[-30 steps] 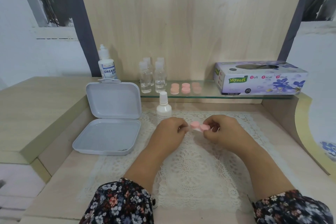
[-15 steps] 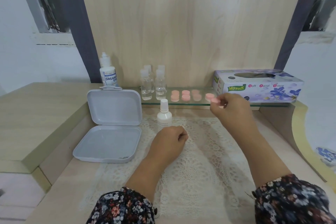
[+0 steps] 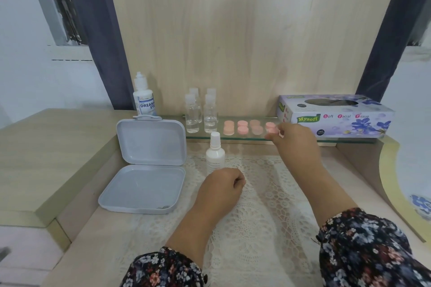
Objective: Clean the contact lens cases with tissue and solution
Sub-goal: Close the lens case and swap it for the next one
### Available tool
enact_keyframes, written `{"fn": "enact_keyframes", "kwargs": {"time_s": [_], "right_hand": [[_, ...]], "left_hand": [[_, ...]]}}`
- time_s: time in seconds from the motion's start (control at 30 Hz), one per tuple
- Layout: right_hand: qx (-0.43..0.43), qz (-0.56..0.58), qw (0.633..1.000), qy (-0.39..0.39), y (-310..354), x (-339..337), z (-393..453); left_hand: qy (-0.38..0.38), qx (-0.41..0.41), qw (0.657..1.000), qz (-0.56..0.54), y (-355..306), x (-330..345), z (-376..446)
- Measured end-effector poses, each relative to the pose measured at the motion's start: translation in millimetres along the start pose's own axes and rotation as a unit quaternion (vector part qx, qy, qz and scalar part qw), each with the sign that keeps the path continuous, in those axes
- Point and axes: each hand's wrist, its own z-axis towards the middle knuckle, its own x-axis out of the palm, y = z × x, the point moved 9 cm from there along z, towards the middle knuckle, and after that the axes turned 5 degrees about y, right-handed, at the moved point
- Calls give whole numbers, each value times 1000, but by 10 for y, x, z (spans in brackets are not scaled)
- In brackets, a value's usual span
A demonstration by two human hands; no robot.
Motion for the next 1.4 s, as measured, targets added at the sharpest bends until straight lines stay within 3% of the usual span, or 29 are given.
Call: {"fn": "enact_keyframes", "kwargs": {"time_s": [0.17, 0.33, 0.77, 1.17, 1.4], "right_hand": [[-65, -23, 996, -59, 90, -84, -166], [-108, -59, 992, -24, 99, 11, -213], [-102, -91, 990, 21, 157, 97, -179], [-92, -83, 992, 24, 170, 93, -170], [-168, -91, 981, 21, 350, 170, -179]], "left_hand": [[-37, 43, 998, 1, -101, -39, -32], [-82, 124, 988, 38, -413, -125, -9], [48, 65, 985, 153, -653, -69, 512], [52, 57, 987, 143, -640, -105, 516], [36, -6, 987, 155, -518, -172, 469]]}}
